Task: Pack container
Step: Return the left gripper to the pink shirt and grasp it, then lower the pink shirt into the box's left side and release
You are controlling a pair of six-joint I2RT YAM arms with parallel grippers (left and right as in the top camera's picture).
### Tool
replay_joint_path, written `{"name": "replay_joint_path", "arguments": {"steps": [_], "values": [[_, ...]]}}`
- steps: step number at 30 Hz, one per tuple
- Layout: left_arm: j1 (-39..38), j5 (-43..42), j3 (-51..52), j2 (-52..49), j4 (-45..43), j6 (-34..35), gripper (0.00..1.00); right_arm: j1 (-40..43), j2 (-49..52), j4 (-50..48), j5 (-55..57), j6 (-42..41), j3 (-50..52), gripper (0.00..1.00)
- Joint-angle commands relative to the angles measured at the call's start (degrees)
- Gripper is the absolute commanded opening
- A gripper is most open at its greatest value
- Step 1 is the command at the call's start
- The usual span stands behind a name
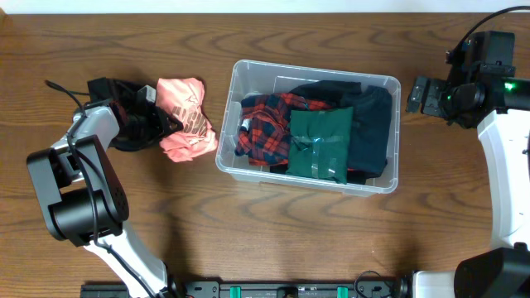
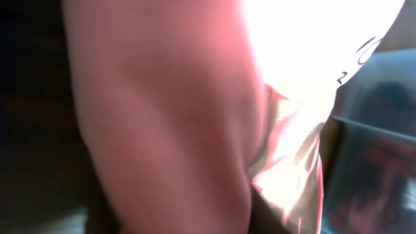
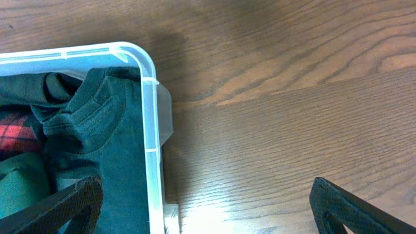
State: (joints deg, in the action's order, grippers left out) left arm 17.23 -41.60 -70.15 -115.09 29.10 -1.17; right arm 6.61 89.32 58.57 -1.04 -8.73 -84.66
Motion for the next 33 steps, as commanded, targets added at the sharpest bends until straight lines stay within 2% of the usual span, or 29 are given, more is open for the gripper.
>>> {"name": "replay_joint_path", "arguments": {"steps": [1,6,13,19,26,30,33], "values": [[-0.26,-6.67,-0.11,1.88,1.81,-0.50,0.07,0.07,-0.52,0.09,0.15,-0.15,0.02,0.99],[-0.28,-6.69,-0.35,11.30,3.82,-0.48,0.06,0.07,-0.52,0.22,0.15,-0.17,0.02,0.99],[-0.81,-6.86,-0.66,32.41,3.80,4.11,0.06,0.07,-0.52,0.22,0.15,-0.15,0.02,0.99],[-8.50,-6.82,-0.63,44.37,5.20,7.91,0.06,0.07,-0.52,0.22,0.15,-0.17,0.02,0.99],[-23.15,-5.73,-0.17,42.18,5.66,9.14,0.06,0.07,-0.52,0.26,0.15,-0.17,0.02,0.99],[-28.70,0.59,0.09,36.74,6.82,9.66,0.06,0.07,-0.52,0.44,0.15,-0.17,0.02,0.99],[-31.08,0.79,0.09,31.54,6.73,10.56,0.06,0.07,-0.52,0.42,0.15,-0.17,0.02,0.99]]}}
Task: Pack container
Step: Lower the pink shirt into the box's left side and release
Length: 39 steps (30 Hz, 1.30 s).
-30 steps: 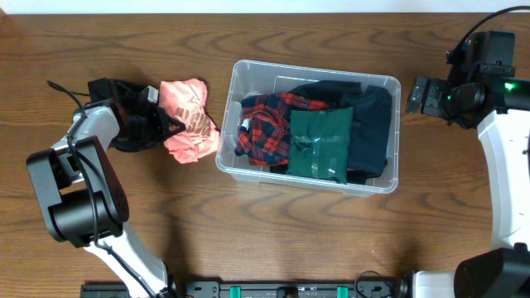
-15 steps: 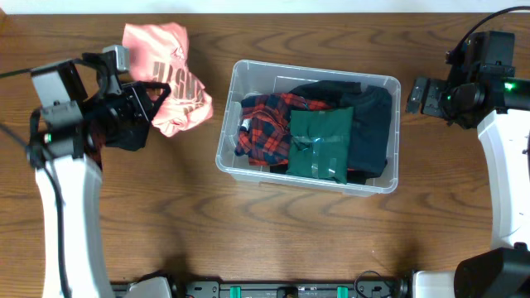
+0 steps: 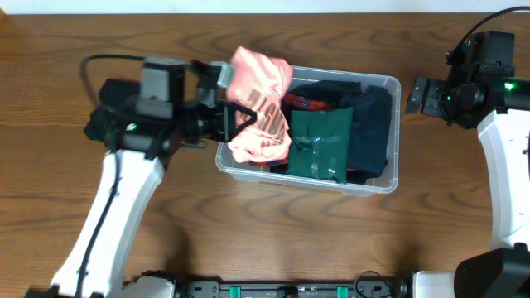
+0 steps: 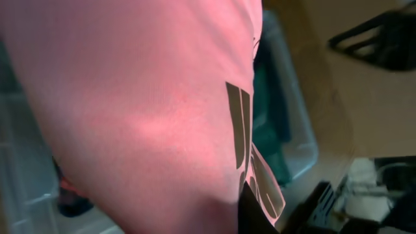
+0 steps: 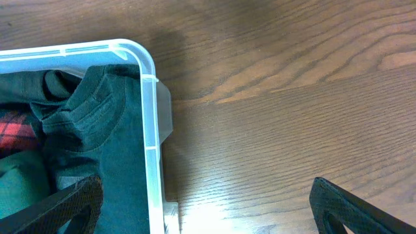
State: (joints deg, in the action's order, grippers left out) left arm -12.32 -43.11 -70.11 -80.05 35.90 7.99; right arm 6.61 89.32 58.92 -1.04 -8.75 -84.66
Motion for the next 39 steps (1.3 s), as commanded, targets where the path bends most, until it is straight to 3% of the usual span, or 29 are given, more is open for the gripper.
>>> {"name": "replay_joint_path", "arguments": {"steps": [1,4,5,7,9,13,14,21,26,29,31,34,39], "values": [[-1.95,2.32,0.04,-5.22,-0.11,1.84,0.06,0.07,-0.52,0.09,0.15,-0.15,0.02,0.99],[-2.25,4.50,0.04,-10.51,0.04,1.99,0.06,0.07,-0.52,0.09,0.15,-0.15,0.02,0.99],[-2.23,5.88,0.04,-12.00,0.04,1.99,0.11,0.07,-0.52,0.09,0.15,-0.15,0.02,0.99],[-2.12,8.44,0.02,-14.49,-0.11,1.97,0.42,0.07,-0.52,0.11,0.13,-0.15,0.02,0.99],[-1.68,9.09,-0.09,-15.32,-0.15,1.97,0.65,0.07,-0.52,0.17,0.15,-0.15,0.02,0.99],[-0.39,9.46,-3.34,-12.92,1.90,-0.07,0.87,0.07,-0.52,0.28,0.15,-0.15,0.02,0.99],[-0.17,10.21,-4.66,-11.63,2.51,-0.35,0.98,0.07,-0.52,0.28,0.15,-0.13,0.02,0.99],[-0.42,13.09,-10.93,-2.73,0.94,-0.61,0.98,0.07,-0.52,-0.02,0.15,-0.15,0.02,0.99],[-0.42,20.72,-10.58,-3.30,4.31,-0.66,0.98,0.07,-0.52,0.02,0.15,-0.17,0.02,0.99],[-0.98,20.81,-9.97,-6.69,5.92,-0.90,0.45,0.07,-0.52,0.00,0.15,-0.17,0.02,0.99],[-1.99,21.22,-9.77,-9.68,7.08,-1.51,0.24,0.07,-0.52,0.02,0.13,-0.17,0.02,0.99],[-4.44,22.23,-9.73,-15.41,8.11,-2.69,0.09,0.07,-0.52,0.02,0.13,-0.17,0.02,0.99],[-8.26,27.02,-9.73,-24.70,8.20,-3.19,0.09,0.07,-0.52,0.04,0.15,-0.17,0.02,0.99]]}}
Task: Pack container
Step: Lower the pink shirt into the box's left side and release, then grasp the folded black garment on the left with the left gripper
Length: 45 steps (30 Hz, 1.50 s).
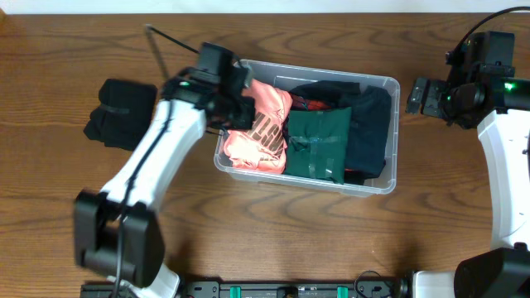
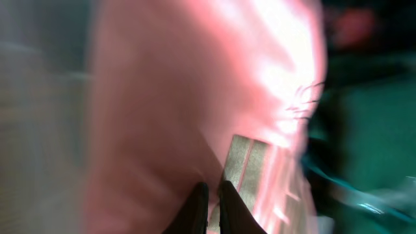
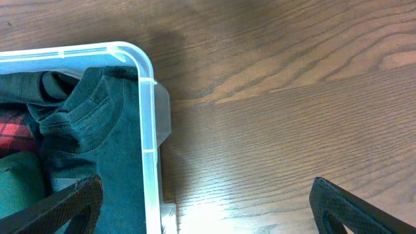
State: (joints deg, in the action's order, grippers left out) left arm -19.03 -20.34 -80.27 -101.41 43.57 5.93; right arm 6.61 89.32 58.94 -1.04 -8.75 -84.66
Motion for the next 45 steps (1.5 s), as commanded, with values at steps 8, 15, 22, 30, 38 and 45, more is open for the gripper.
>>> {"name": "replay_joint_path", "arguments": {"steps": [8,15,22,30,38,45], "values": [[-2.60,14.56,-0.20,-10.23,1.31,-0.79,0.17,0.07,-0.52,0.02,0.15,-0.17,0.02,0.99],[-2.40,20.87,-6.88,3.63,5.68,-1.42,0.72,0.07,-0.52,-0.07,0.17,-0.13,0.02,0.99],[5.03,31.41,-7.34,17.81,4.39,-1.81,0.98,0.07,-0.52,-0.07,0.17,0.26,0.02,0.99],[33.77,15.78,-6.62,11.74,4.09,-1.81,0.98,0.07,-0.52,0.20,0.15,0.26,0.02,0.99],[52.85,-2.47,-6.64,-6.69,-5.88,-1.84,0.98,0.07,-0.52,0.94,0.15,0.28,0.02,0.99],[56.08,-10.56,-6.64,-18.08,-12.87,-6.56,0.98,0.07,-0.52,2.21,0.15,0.24,0.02,0.99]]}}
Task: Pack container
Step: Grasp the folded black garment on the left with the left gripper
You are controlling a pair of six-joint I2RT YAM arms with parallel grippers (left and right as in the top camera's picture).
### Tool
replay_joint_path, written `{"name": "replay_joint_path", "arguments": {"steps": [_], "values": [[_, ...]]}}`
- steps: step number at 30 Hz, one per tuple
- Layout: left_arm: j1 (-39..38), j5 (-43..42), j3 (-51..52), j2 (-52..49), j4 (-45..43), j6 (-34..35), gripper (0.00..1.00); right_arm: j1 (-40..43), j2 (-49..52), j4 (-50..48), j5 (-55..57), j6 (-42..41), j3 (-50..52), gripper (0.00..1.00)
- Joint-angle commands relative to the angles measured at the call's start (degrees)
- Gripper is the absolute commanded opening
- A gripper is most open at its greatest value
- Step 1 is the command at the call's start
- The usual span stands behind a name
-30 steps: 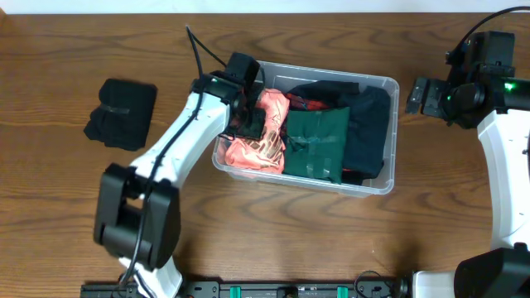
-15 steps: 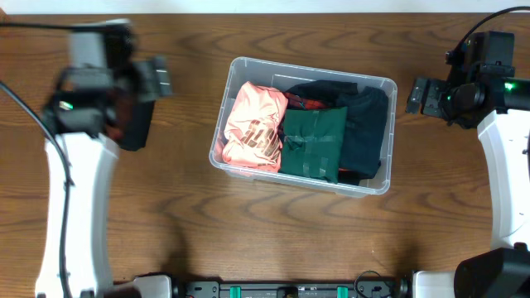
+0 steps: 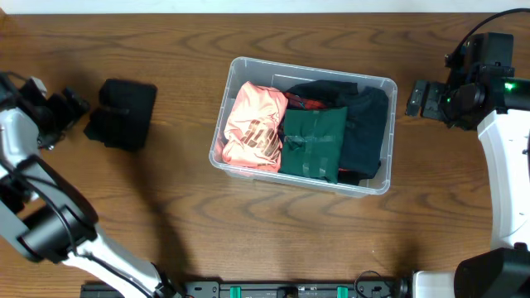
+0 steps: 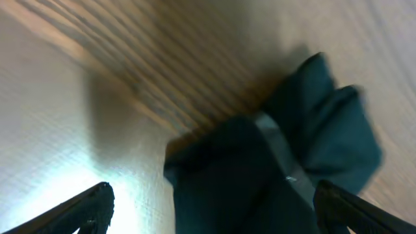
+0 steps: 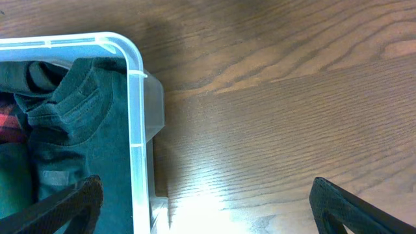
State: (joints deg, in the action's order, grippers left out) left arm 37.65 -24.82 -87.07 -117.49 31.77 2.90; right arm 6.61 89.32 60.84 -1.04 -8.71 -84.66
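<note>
The clear plastic container point(image 3: 225, 98) stands mid-table. In it lie a pink garment point(image 3: 252, 124) at the left end, a folded green garment point(image 3: 313, 142) in the middle and a dark navy garment point(image 3: 366, 124) at the right, with a bit of red plaid point(image 3: 306, 103) showing. A black folded garment point(image 3: 124, 114) lies on the table to the left, and fills the left wrist view as the black garment point(image 4: 273, 169). My left gripper point(image 3: 70, 108) is open just left of it, nothing between its fingers point(image 4: 91, 205). My right gripper point(image 3: 418, 98) is open beside the container's right end, its corner point(image 5: 133, 65) in the wrist view.
Bare wooden table point(image 3: 248, 240) surrounds the container. The table's far edge point(image 3: 248, 10) runs along the top of the overhead view. My left arm lies along the table's left side, my right arm along the right side.
The pink garment has been let go and lies flat in the container's left end. My left gripper has moved from the container to the far left, open beside the black garment. The container sits slightly further left.
My left gripper was at the pink garment on the table, next to the black one. Then it held the pink garment above the container's left end, then down inside it. Now the pink garment rests there, and the gripper is by the black garment. The right arm stayed put.
</note>
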Motion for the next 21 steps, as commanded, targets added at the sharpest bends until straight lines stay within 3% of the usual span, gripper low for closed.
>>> {"name": "replay_joint_path", "arguments": {"steps": [1,12,13,15,16,18,21], "values": [[-0.85,-6.08,0.15,-3.13,-1.84,-4.66,0.98,0.07,-0.52,0.33,0.15,0.20,0.02,0.99],[-4.72,-9.73,0.15,-10.45,-2.27,-5.90,1.00,0.07,-0.52,0.26,0.13,0.20,0.02,0.99],[-5.18,-10.47,0.15,-10.38,-1.62,-5.88,0.96,0.07,-0.52,0.24,0.13,0.17,0.02,0.99],[-5.81,-12.37,0.15,-9.75,-0.52,-5.88,0.83,0.07,-0.52,0.26,0.15,0.22,0.02,0.99],[-6.05,-13.29,0.15,-9.25,0.42,-5.88,0.69,0.07,-0.52,0.26,0.15,0.22,0.02,0.99],[-6.14,-16.24,0.15,-7.82,2.60,-5.88,0.53,0.07,-0.52,0.26,0.15,0.22,0.02,0.99],[-6.05,-21.16,0.15,-4.44,5.29,-5.84,0.19,0.07,-0.52,0.26,0.15,0.22,0.02,0.99]]}}
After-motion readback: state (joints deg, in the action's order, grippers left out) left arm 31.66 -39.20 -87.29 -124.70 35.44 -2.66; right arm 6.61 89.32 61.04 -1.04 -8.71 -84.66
